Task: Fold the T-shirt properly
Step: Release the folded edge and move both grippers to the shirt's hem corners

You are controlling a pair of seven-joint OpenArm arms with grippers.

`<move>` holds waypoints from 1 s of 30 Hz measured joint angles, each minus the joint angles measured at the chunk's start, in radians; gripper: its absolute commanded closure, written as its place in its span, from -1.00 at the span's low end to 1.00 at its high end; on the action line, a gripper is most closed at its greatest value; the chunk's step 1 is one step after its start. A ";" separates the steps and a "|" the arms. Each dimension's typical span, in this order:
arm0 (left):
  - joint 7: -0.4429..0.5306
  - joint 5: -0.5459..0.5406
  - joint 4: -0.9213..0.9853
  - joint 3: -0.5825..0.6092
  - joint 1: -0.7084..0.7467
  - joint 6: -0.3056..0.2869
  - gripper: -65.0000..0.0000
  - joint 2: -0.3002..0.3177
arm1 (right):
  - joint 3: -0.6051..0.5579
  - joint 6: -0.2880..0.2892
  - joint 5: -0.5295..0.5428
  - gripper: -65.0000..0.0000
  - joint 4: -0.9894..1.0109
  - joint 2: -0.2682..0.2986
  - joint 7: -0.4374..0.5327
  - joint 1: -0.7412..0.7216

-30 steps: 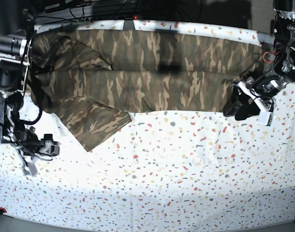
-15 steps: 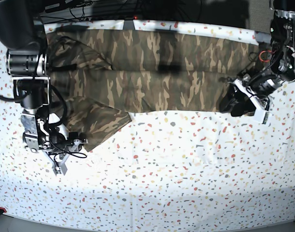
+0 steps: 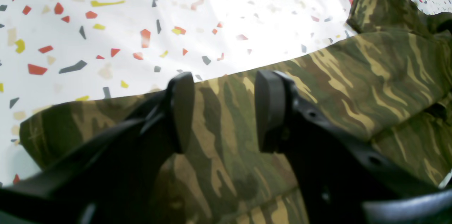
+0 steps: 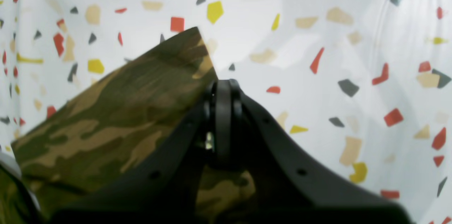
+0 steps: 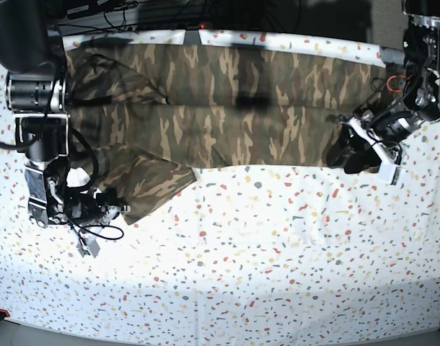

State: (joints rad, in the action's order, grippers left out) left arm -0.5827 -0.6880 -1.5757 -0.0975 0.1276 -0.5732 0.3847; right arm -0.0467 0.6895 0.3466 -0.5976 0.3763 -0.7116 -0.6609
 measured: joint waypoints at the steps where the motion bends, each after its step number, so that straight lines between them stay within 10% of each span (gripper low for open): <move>1: 0.000 0.000 0.000 0.000 0.000 0.000 0.15 0.000 | 0.000 0.000 0.005 1.00 -0.019 -0.002 -0.029 0.002; 16: 0.004 0.079 -0.063 -0.001 -0.073 -0.002 0.15 0.068 | -0.006 0.001 0.679 1.00 -0.443 0.022 -0.606 0.100; 21: 0.000 0.074 -0.102 -0.001 -0.068 -0.003 0.15 0.069 | -0.006 0.004 0.494 1.00 -0.485 0.056 -0.432 0.115; 25: -0.001 0.075 -0.102 -0.001 -0.066 -0.003 0.15 0.064 | -0.005 0.001 0.251 0.27 -0.484 0.055 -0.227 0.116; 30: 0.000 0.074 -0.102 -0.001 -0.067 -0.003 0.15 0.064 | -0.005 0.004 0.063 0.17 -0.475 0.022 -0.114 0.116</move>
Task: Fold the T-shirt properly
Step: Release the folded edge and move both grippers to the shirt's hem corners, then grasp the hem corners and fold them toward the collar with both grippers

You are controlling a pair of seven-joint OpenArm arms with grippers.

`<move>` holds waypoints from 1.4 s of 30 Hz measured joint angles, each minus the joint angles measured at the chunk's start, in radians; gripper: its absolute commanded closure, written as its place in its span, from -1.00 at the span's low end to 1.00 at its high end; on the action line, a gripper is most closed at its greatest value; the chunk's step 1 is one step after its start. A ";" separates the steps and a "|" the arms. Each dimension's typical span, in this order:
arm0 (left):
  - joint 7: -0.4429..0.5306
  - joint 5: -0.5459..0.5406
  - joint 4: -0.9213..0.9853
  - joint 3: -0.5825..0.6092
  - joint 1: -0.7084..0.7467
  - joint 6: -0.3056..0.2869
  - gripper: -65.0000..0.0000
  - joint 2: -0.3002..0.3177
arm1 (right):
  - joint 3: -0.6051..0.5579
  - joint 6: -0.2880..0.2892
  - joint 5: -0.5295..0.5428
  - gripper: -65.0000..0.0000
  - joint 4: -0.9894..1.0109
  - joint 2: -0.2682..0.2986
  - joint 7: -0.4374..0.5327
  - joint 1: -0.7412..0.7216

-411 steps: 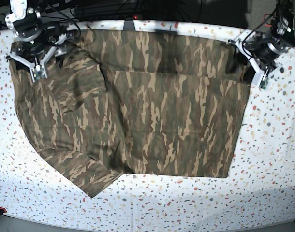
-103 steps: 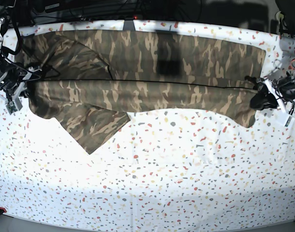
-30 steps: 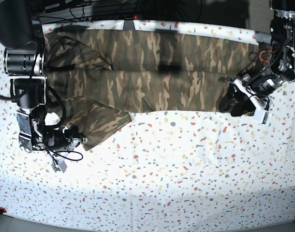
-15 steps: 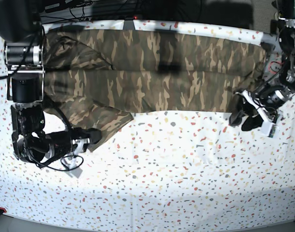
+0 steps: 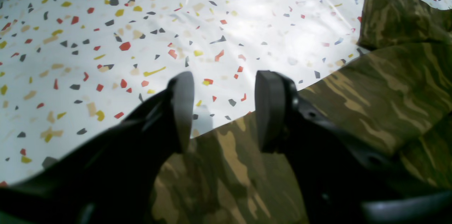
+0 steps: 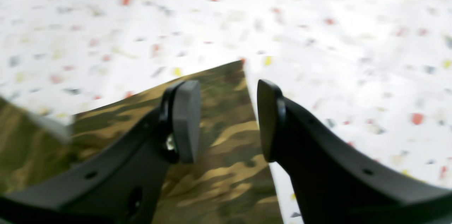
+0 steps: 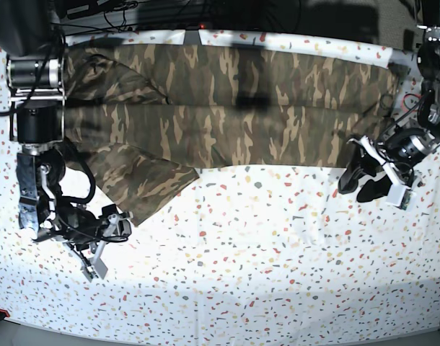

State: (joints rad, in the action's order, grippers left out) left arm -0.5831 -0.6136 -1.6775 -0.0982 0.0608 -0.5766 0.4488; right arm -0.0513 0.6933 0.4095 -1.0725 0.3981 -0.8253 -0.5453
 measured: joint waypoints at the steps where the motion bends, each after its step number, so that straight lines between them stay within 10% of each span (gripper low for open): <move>1: 0.000 0.000 0.000 0.000 0.000 0.000 0.15 0.000 | 0.000 0.000 -0.015 0.17 0.014 -0.011 0.013 0.000; 13: -0.029 0.000 0.000 0.000 0.003 0.000 0.15 0.000 | 0.005 0.007 -0.239 0.30 0.295 -0.067 0.155 -0.012; 16: -0.023 0.001 0.000 0.000 0.003 0.002 0.15 0.001 | 0.004 -0.001 -0.108 1.00 0.292 -0.061 0.086 -0.011; 22: -0.023 0.001 0.000 0.000 0.003 0.001 0.15 0.000 | 0.004 0.000 0.011 1.00 0.201 -0.042 0.028 0.008; 35: -0.022 0.049 0.000 0.000 0.004 0.001 0.15 0.000 | 0.002 0.000 0.460 1.00 -0.123 -0.037 -0.446 0.055; 42: -0.021 0.066 0.000 0.000 0.003 0.004 0.15 0.000 | -0.002 0.000 0.604 1.00 -0.456 0.078 -0.499 0.247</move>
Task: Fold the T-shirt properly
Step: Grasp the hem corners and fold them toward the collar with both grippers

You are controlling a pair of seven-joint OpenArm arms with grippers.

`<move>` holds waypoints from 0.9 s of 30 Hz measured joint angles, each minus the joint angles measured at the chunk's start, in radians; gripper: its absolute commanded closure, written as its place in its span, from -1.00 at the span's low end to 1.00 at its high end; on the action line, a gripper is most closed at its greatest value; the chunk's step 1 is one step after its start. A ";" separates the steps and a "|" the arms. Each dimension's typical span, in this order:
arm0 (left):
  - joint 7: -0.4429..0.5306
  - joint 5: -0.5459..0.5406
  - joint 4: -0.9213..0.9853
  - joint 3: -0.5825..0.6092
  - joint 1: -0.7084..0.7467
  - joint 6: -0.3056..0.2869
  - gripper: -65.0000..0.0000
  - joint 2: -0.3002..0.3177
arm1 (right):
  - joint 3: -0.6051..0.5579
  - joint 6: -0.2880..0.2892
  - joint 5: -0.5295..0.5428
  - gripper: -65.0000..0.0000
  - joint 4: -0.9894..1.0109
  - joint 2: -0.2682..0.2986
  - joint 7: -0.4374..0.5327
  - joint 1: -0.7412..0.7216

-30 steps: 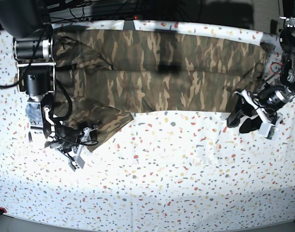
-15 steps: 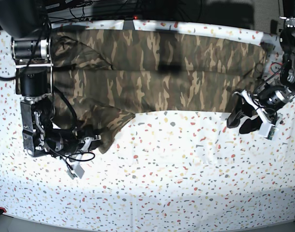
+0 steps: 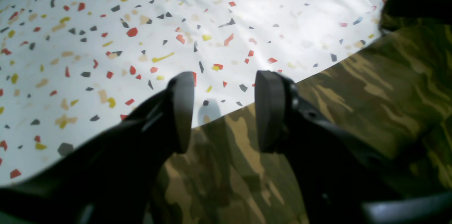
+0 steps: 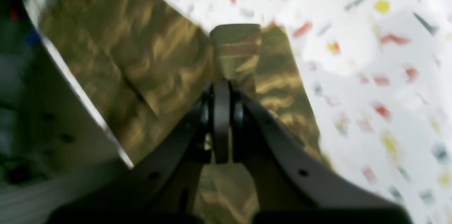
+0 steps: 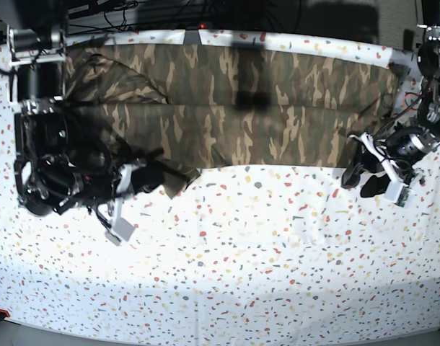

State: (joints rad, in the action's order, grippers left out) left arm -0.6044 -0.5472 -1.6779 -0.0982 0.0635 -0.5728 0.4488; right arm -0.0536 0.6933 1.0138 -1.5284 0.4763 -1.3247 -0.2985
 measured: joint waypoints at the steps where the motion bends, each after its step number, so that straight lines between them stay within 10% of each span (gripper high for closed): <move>1: 0.006 -0.005 0.000 0.000 -0.002 0.000 0.15 0.000 | 0.002 0.000 0.003 1.00 -0.050 0.026 0.001 0.032; 9: 0.026 -0.002 0.000 0.000 -0.001 0.000 0.15 0.002 | 0.000 0.000 0.157 1.00 -0.374 0.244 0.003 0.275; 27: 0.025 -0.002 0.000 0.000 -0.002 0.000 0.15 0.002 | -0.001 0.000 0.055 1.00 -0.480 0.563 0.014 0.641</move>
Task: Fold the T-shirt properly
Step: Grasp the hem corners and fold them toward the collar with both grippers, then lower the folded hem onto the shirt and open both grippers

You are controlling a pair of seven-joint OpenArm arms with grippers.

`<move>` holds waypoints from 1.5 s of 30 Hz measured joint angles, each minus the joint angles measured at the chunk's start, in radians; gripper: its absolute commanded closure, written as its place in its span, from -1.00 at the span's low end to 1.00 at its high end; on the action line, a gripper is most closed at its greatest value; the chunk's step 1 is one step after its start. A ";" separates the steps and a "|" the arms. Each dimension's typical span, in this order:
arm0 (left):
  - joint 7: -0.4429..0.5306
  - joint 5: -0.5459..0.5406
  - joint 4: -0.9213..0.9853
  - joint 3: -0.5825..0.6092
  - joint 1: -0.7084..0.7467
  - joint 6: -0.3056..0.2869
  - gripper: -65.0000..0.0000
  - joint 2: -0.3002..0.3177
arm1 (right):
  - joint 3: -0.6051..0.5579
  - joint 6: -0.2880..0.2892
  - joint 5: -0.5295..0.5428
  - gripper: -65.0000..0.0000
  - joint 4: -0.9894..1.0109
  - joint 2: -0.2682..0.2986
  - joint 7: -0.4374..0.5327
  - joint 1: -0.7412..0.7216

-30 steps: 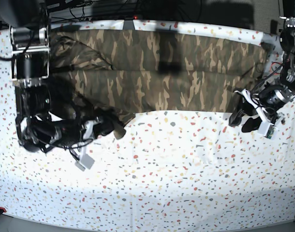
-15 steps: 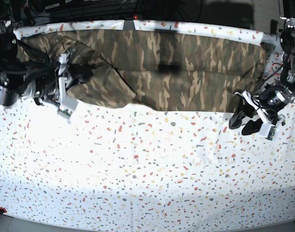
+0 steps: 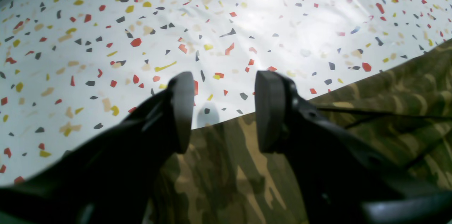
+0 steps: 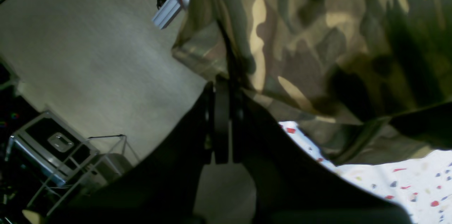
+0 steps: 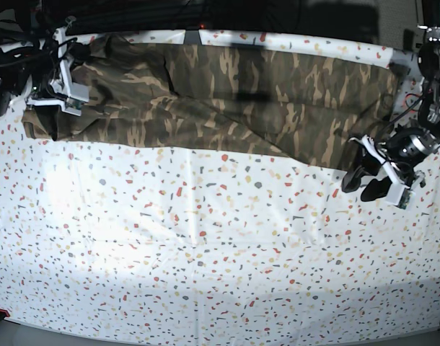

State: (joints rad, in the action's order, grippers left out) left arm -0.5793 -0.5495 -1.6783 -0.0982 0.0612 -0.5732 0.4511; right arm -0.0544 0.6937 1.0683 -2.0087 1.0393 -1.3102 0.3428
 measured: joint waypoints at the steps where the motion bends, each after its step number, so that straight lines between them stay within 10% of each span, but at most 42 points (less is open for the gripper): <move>1: 0.000 0.000 0.000 0.000 0.000 0.000 0.15 0.000 | 0.000 0.000 0.000 1.00 0.000 0.000 0.000 0.005; 15: -0.199 -0.002 0.000 0.000 0.014 0.019 0.15 0.001 | 0.000 0.000 -0.019 1.00 -0.001 -0.022 0.004 0.109; 33: -0.195 0.037 0.000 0.000 0.071 0.053 0.15 0.000 | 0.004 0.000 -0.015 1.00 0.000 -0.217 0.000 0.239; 45: -0.175 0.031 0.000 0.000 0.069 0.053 0.15 0.000 | 0.520 0.000 -0.042 1.00 0.000 -0.389 0.117 0.108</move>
State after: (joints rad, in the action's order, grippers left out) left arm -0.7544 -0.5190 -1.6783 -0.0982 0.1299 -0.5205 0.4511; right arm 0.4656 0.6933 1.0264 -2.0083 0.6506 -1.1927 0.4507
